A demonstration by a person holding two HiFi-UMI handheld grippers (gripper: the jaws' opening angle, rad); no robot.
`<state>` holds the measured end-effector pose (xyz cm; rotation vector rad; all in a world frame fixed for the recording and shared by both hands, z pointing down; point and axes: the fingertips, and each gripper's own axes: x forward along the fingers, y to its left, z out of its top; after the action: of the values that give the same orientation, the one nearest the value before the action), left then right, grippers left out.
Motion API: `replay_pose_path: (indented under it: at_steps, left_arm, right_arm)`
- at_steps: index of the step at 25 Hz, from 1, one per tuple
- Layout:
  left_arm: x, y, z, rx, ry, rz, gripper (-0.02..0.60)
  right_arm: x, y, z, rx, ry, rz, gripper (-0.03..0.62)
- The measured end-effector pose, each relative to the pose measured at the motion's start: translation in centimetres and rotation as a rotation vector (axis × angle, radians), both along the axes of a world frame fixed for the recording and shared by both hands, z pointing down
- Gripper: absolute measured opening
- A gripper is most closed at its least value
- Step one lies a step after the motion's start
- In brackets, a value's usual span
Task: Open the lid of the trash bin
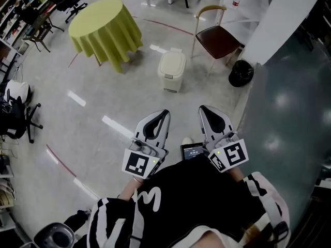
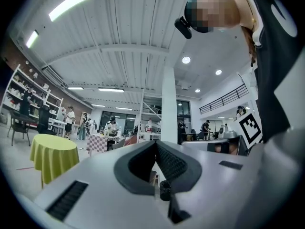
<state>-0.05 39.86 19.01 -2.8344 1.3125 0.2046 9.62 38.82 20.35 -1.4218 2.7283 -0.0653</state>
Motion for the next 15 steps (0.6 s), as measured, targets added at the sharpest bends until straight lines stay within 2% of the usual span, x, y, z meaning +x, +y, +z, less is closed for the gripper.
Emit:
replay_pose_path:
  at_steps: [15]
  left_arm:
    - [5.2,-9.1,-0.7,0.018,0.001,-0.008,0.007]
  right_arm:
    - [5.2,-9.2,-0.1,0.011,-0.006,-0.014,0.003]
